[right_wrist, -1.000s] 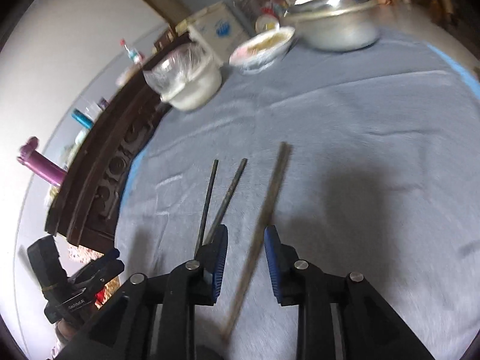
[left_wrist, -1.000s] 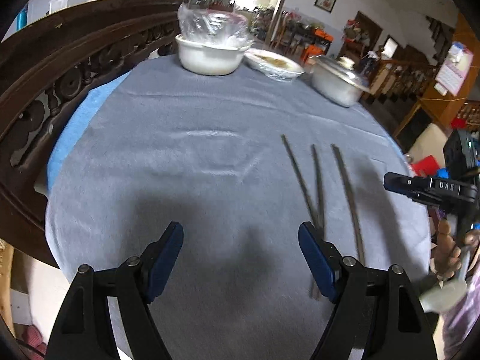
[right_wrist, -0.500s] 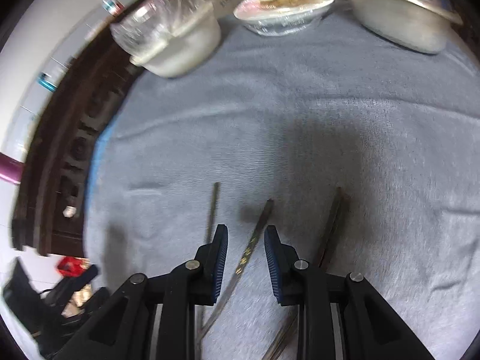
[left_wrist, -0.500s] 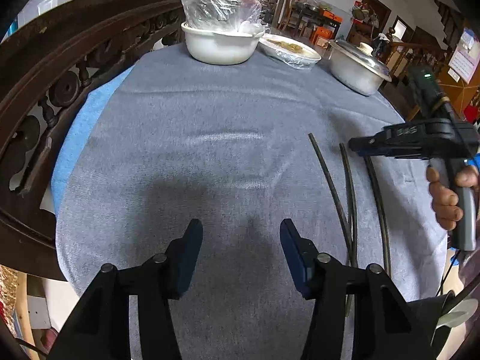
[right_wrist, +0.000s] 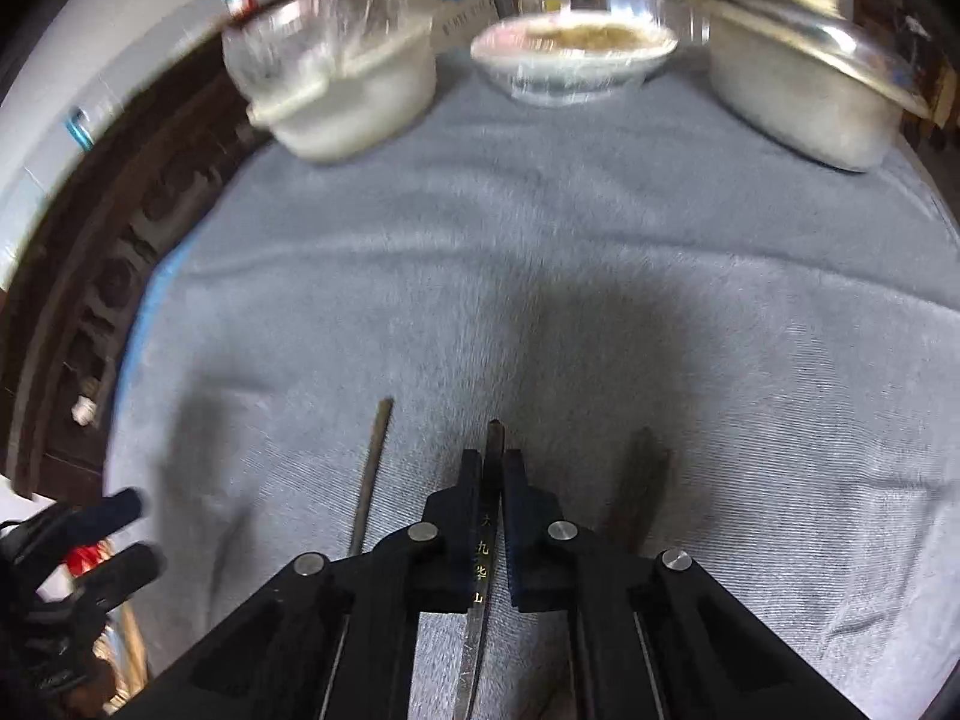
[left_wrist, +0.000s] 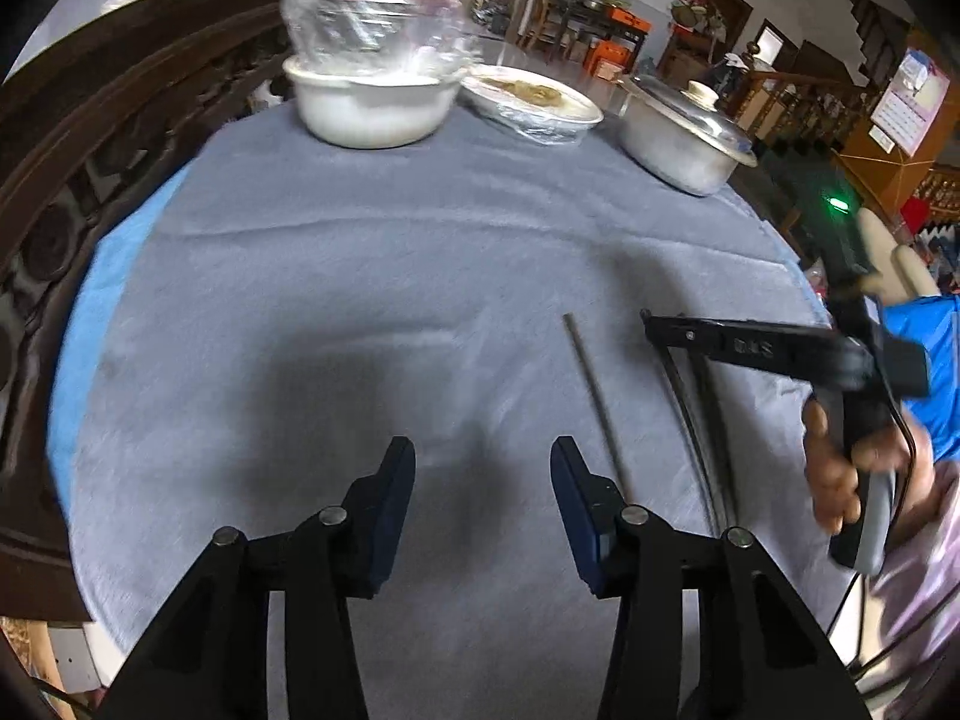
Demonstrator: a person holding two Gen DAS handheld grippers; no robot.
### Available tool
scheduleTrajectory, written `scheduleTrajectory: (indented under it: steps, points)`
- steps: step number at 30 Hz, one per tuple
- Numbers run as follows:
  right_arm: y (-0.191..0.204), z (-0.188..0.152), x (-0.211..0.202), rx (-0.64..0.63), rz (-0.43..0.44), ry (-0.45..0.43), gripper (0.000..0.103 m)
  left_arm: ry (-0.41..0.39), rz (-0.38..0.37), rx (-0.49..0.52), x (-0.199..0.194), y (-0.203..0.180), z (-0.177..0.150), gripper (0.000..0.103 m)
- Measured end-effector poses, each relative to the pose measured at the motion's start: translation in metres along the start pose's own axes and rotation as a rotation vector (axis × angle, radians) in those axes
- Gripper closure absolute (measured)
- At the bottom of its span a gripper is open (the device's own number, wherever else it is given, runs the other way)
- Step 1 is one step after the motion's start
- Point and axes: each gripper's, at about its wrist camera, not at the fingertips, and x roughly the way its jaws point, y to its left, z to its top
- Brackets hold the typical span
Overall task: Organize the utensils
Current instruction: 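Close the left gripper on one dark chopstick while the right grips another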
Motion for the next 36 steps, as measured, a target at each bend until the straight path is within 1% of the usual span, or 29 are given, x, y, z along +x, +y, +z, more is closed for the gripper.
scheduleTrajectory:
  steps: [4, 7, 10, 13, 15, 16, 18, 21, 22, 23, 24, 25, 26, 29, 32, 36]
  points:
    - [-0.022, -0.009, -0.034, 0.051, 0.077, -0.093, 0.096, 0.028, -0.040, 0.013, 0.020, -0.021, 0.020, 0.055]
    - [-0.047, -0.019, -0.060, 0.107, 0.116, -0.154, 0.096, 0.058, -0.032, 0.032, 0.041, -0.038, 0.030, 0.055]
    - [-0.067, -0.027, -0.072, 0.168, 0.123, -0.170, 0.096, 0.104, -0.049, 0.032, 0.064, -0.049, 0.041, 0.055]
    - [-0.088, -0.028, -0.065, 0.220, 0.079, -0.139, 0.096, 0.163, -0.032, 0.000, 0.085, -0.052, 0.048, 0.055]
    - [-0.101, -0.032, -0.061, 0.254, 0.032, -0.099, 0.096, 0.193, -0.022, -0.023, 0.093, -0.052, 0.051, 0.055]
    - [-0.106, -0.033, -0.057, 0.265, 0.003, -0.075, 0.096, 0.179, -0.018, -0.026, 0.092, -0.051, 0.052, 0.055]
    - [-0.113, -0.032, -0.050, 0.281, -0.037, -0.031, 0.096, 0.200, 0.005, -0.013, 0.095, -0.055, 0.055, 0.057]
    - [-0.113, -0.025, -0.038, 0.272, -0.118, 0.044, 0.096, 0.218, 0.034, 0.011, 0.098, -0.061, 0.059, 0.069]
    - [-0.113, -0.024, -0.034, 0.270, -0.136, 0.066, 0.096, 0.220, 0.042, 0.020, 0.099, -0.062, 0.059, 0.075]
    - [-0.112, -0.024, -0.033, 0.265, -0.147, 0.066, 0.096, 0.221, 0.059, 0.030, 0.099, -0.063, 0.060, 0.082]
    - [-0.109, -0.021, -0.032, 0.256, -0.166, 0.075, 0.096, 0.220, 0.065, 0.032, 0.100, -0.065, 0.060, 0.086]
    - [-0.107, -0.019, -0.031, 0.246, -0.181, 0.081, 0.096, 0.218, 0.067, 0.034, 0.102, -0.064, 0.060, 0.093]
    - [-0.104, -0.017, -0.029, 0.236, -0.194, 0.086, 0.094, 0.213, 0.066, 0.039, 0.102, -0.064, 0.060, 0.094]
    - [-0.098, -0.016, -0.028, 0.221, -0.213, 0.083, 0.094, 0.198, 0.062, 0.069, 0.100, -0.065, 0.056, 0.095]
    - [-0.095, -0.019, -0.027, 0.224, -0.210, 0.091, 0.094, 0.209, 0.057, 0.102, 0.093, -0.065, 0.046, 0.096]
    - [-0.098, -0.022, -0.029, 0.230, -0.208, 0.109, 0.094, 0.234, 0.056, 0.108, 0.084, -0.056, 0.038, 0.096]
